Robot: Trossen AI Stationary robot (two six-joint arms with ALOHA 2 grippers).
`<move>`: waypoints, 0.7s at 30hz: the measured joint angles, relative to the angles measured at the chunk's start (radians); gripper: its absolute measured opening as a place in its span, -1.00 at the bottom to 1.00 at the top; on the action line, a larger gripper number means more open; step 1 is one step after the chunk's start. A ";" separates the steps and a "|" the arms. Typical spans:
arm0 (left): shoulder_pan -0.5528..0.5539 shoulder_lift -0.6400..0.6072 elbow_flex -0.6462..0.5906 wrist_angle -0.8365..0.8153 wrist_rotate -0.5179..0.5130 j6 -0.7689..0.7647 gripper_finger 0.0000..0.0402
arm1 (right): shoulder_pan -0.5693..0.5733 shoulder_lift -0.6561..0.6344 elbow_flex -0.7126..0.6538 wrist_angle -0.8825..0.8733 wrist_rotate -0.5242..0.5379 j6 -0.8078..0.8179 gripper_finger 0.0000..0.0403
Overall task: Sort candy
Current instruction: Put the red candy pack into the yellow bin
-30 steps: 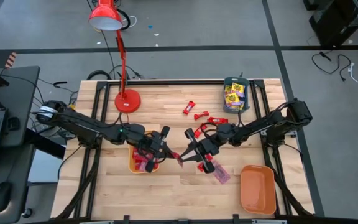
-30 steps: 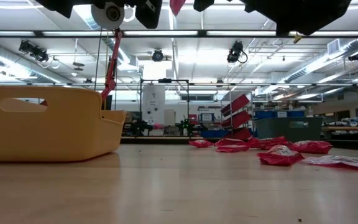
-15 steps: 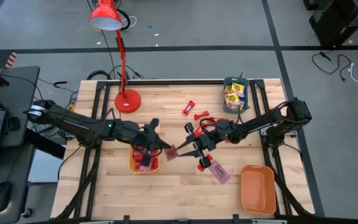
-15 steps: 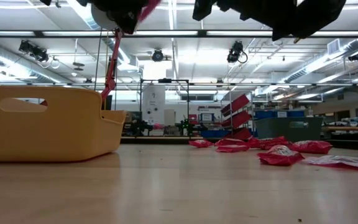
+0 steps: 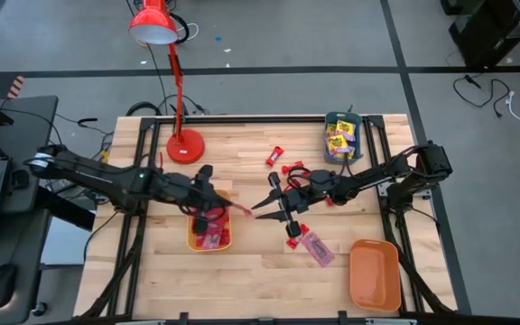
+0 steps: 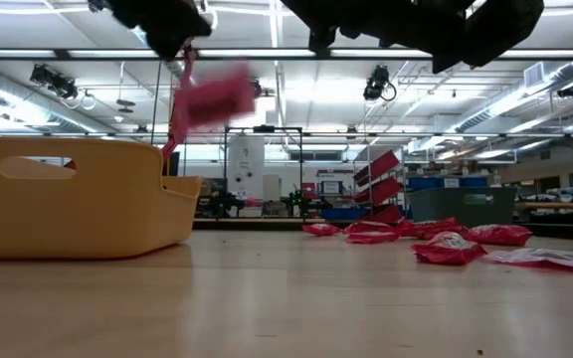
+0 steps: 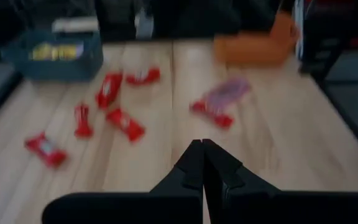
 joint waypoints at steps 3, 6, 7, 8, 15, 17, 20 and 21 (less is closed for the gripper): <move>0.000 -0.041 0.000 -0.161 -0.001 -0.061 -1.00 | 0.000 0.000 0.000 -0.032 0.000 0.018 -0.47; -0.001 -0.086 0.000 -0.335 -0.001 -0.153 -1.00 | 0.000 0.000 0.000 -0.056 0.001 0.034 -0.46; -0.001 -0.094 0.000 -0.387 -0.001 -0.182 -1.00 | 0.000 0.000 0.000 -0.065 0.007 0.041 -0.46; -0.001 -0.101 0.000 -0.423 -0.001 -0.200 -1.00 | 0.000 0.000 0.000 -0.075 0.020 0.050 -0.47; -0.001 -0.104 0.000 -0.423 -0.004 -0.190 -1.00 | 0.000 0.000 0.000 -0.353 0.331 0.114 -0.47; -0.001 -0.104 0.000 -0.393 -0.035 -0.170 -1.00 | 0.000 0.000 0.000 -0.428 0.397 0.169 -0.45; -0.001 -0.103 0.000 -0.343 -0.079 -0.132 -1.00 | -0.003 0.002 0.000 -0.481 0.414 0.234 -0.41; -0.001 -0.103 0.000 -0.327 -0.093 -0.118 -1.00 | -0.003 0.014 0.000 -0.476 0.415 0.254 -0.39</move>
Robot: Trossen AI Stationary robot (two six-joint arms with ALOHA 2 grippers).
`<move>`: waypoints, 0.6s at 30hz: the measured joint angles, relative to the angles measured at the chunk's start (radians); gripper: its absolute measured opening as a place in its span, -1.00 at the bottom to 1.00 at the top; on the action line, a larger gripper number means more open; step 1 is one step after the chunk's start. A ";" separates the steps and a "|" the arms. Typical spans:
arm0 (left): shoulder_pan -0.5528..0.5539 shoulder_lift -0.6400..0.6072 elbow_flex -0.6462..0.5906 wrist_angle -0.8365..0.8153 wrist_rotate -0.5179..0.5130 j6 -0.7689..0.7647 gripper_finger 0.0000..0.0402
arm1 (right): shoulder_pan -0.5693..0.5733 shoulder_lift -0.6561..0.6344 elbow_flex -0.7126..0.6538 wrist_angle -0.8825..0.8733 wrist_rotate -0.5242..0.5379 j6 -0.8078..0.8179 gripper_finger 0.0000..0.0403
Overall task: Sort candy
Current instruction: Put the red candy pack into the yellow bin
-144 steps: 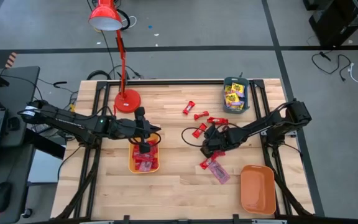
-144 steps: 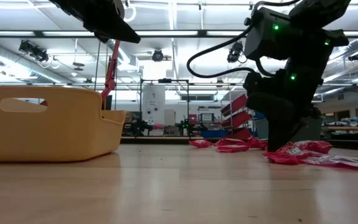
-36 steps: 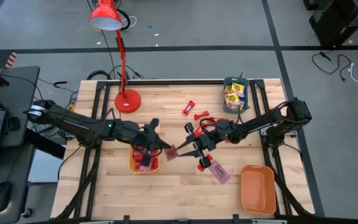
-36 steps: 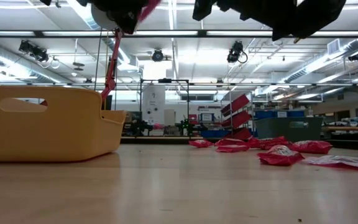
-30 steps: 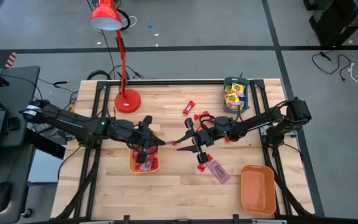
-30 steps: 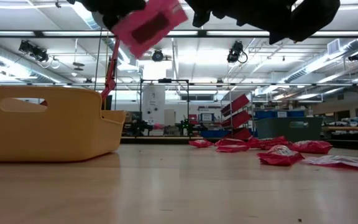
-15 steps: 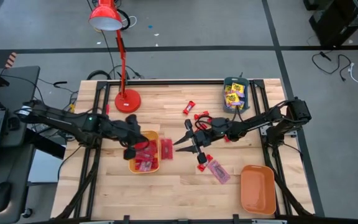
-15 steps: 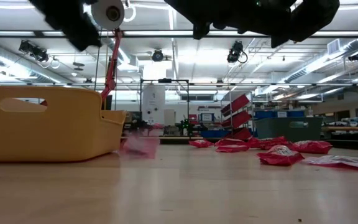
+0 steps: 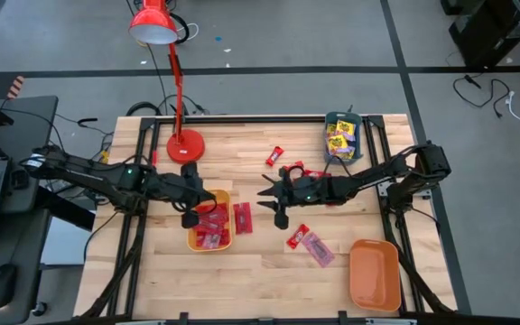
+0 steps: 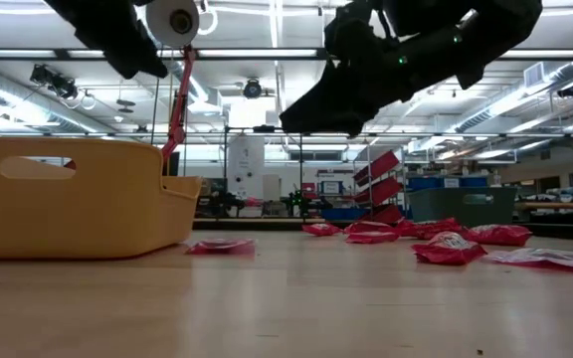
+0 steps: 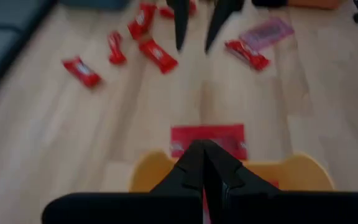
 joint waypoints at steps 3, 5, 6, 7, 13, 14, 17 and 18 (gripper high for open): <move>0.000 0.000 0.000 0.042 -0.030 0.037 -1.00 | 0.000 0.055 0.001 0.024 0.000 0.025 -0.31; 0.000 0.000 0.000 0.061 -0.032 0.057 -1.00 | 0.000 0.114 0.009 0.051 0.000 0.010 -0.25; 0.000 0.000 0.000 0.063 -0.032 0.063 -1.00 | 0.002 0.144 0.019 0.055 0.000 0.002 -0.22; 0.000 0.000 0.000 0.066 -0.032 0.066 -1.00 | 0.002 0.176 0.033 0.061 0.001 -0.006 -0.20; 0.000 0.000 0.000 0.067 -0.032 0.067 -1.00 | -0.005 0.321 0.134 0.068 0.023 -0.014 -0.06; 0.000 0.000 0.000 0.067 -0.032 0.066 -1.00 | -0.009 0.338 0.149 0.061 0.024 -0.015 -0.04; 0.000 0.000 0.000 0.066 -0.032 0.066 -1.00 | -0.022 0.374 0.188 0.005 0.028 -0.005 -0.01; 0.000 0.000 0.000 0.065 -0.032 0.066 -1.00 | -0.026 0.384 0.198 -0.019 0.030 0.004 -0.01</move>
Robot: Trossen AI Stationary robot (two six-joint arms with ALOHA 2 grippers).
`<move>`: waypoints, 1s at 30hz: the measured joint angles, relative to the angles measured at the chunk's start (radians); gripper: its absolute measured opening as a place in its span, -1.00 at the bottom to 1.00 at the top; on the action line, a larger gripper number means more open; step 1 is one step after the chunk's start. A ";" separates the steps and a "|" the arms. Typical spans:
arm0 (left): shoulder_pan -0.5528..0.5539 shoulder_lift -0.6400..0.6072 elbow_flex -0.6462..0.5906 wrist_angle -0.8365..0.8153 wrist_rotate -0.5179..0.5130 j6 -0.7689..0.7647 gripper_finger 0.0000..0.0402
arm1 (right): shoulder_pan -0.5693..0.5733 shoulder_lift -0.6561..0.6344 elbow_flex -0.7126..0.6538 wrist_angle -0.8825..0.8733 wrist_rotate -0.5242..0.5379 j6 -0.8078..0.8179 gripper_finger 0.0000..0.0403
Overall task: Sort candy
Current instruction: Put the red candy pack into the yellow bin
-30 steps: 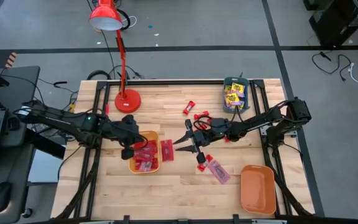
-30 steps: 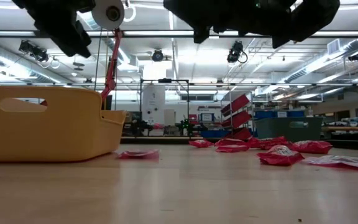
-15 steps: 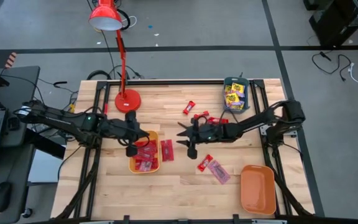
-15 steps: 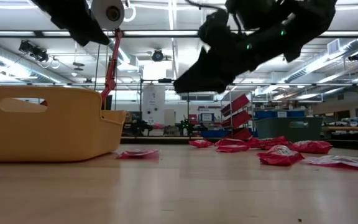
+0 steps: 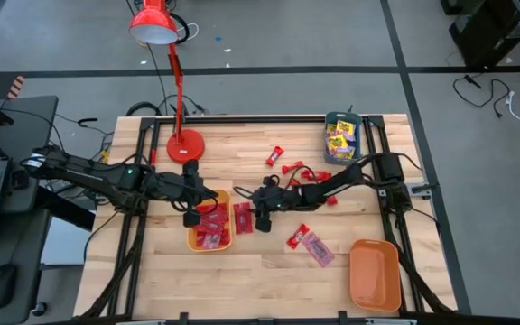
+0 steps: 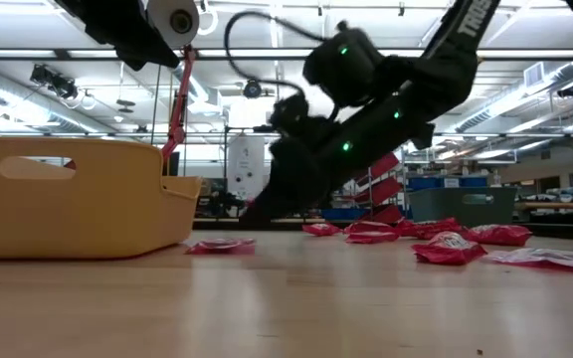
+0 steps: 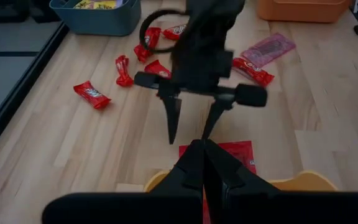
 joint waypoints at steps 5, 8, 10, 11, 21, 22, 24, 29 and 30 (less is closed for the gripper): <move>0.000 0.000 0.000 0.000 0.000 0.001 -1.00 | -0.014 0.052 0.030 -0.031 0.002 0.009 -0.04; 0.000 0.000 0.000 0.000 0.000 0.001 -1.00 | -0.018 0.073 0.038 -0.024 0.000 0.028 -0.10; 0.000 0.000 0.000 0.000 0.000 0.001 -1.00 | -0.019 0.074 0.040 -0.036 -0.004 0.030 -0.17; 0.000 0.000 0.000 0.000 0.000 0.002 -1.00 | -0.019 0.078 0.040 -0.042 -0.004 0.029 -0.22; 0.000 0.001 0.000 0.002 0.000 0.003 -1.00 | -0.020 0.085 0.039 -0.055 0.002 -0.022 -0.96; 0.000 0.001 0.000 0.003 0.000 0.002 -1.00 | -0.020 0.084 0.038 -0.052 0.002 -0.026 -0.96; 0.000 0.001 0.000 0.012 0.000 0.000 -1.00 | -0.020 0.077 0.037 -0.053 -0.003 -0.029 -0.98; 0.000 0.001 0.000 0.016 0.000 -0.002 -1.00 | -0.015 0.017 0.030 -0.099 -0.038 -0.055 -1.00; 0.000 0.001 0.000 0.017 0.000 -0.002 -1.00 | -0.011 0.001 0.029 -0.111 -0.047 -0.064 -1.00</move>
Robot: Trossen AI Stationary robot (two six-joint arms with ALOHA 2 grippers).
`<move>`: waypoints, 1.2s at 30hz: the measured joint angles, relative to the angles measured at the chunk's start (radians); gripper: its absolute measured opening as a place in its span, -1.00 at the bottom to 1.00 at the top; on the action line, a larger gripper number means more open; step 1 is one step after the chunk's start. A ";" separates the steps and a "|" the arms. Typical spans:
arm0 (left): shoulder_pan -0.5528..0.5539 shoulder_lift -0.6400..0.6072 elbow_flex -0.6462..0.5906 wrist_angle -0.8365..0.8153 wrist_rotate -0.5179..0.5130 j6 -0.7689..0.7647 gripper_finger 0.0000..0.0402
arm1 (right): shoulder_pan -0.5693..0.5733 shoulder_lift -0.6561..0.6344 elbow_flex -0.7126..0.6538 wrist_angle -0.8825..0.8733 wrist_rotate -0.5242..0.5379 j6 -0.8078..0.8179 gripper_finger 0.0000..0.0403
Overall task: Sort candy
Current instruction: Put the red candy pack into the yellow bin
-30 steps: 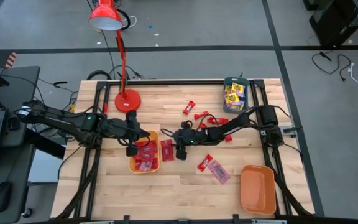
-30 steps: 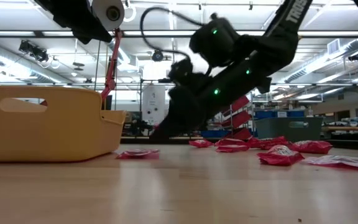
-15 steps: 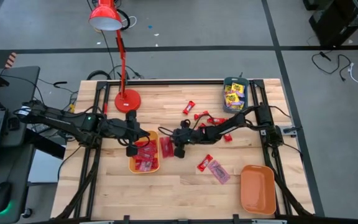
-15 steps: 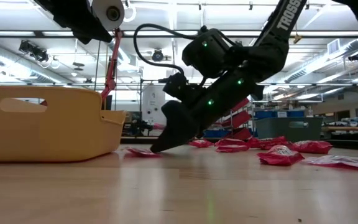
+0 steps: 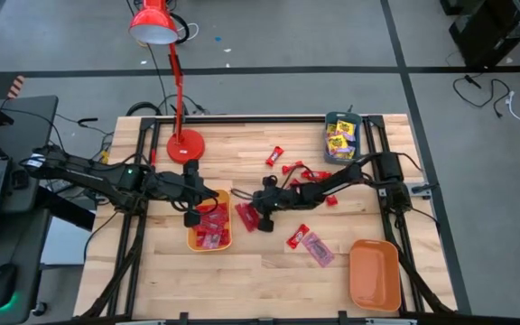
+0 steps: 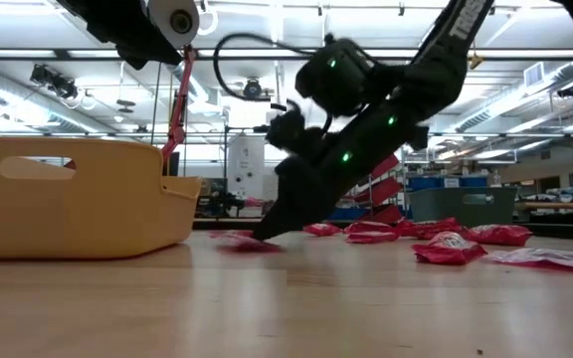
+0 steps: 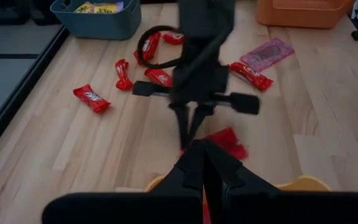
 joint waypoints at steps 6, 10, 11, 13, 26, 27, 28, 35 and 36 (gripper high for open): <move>0.000 0.019 0.000 0.001 0.000 -0.008 -0.95 | 0.043 -0.132 0.003 -0.098 0.141 -0.067 -1.00; 0.000 0.072 -0.001 0.026 0.000 -0.003 -0.92 | 0.088 -0.201 0.002 -0.142 0.266 -0.116 -1.00; 0.000 0.089 -0.001 0.030 0.000 -0.002 -0.92 | 0.098 -0.219 0.002 -0.140 0.291 -0.126 -1.00; 0.000 0.125 -0.002 0.058 0.000 -0.003 -0.92 | 0.117 -0.245 0.003 -0.140 0.348 -0.143 -1.00; 0.010 0.245 -0.002 0.163 -0.005 0.003 -0.82 | 0.242 -0.275 0.003 -0.071 0.714 -0.191 -1.00; 0.015 0.245 -0.002 0.166 -0.008 0.010 -0.78 | 0.248 -0.275 0.003 -0.050 0.724 -0.207 -1.00; 0.019 0.247 -0.002 0.181 -0.015 0.019 -0.74 | 0.253 -0.275 0.004 -0.025 0.733 -0.223 -1.00; 0.029 0.266 -0.001 0.250 -0.036 0.049 -0.41 | 0.278 -0.275 0.004 0.092 0.797 -0.329 -1.00; 0.029 0.268 -0.001 0.251 -0.039 0.049 -0.37 | 0.280 -0.275 0.004 0.104 0.797 -0.341 -1.00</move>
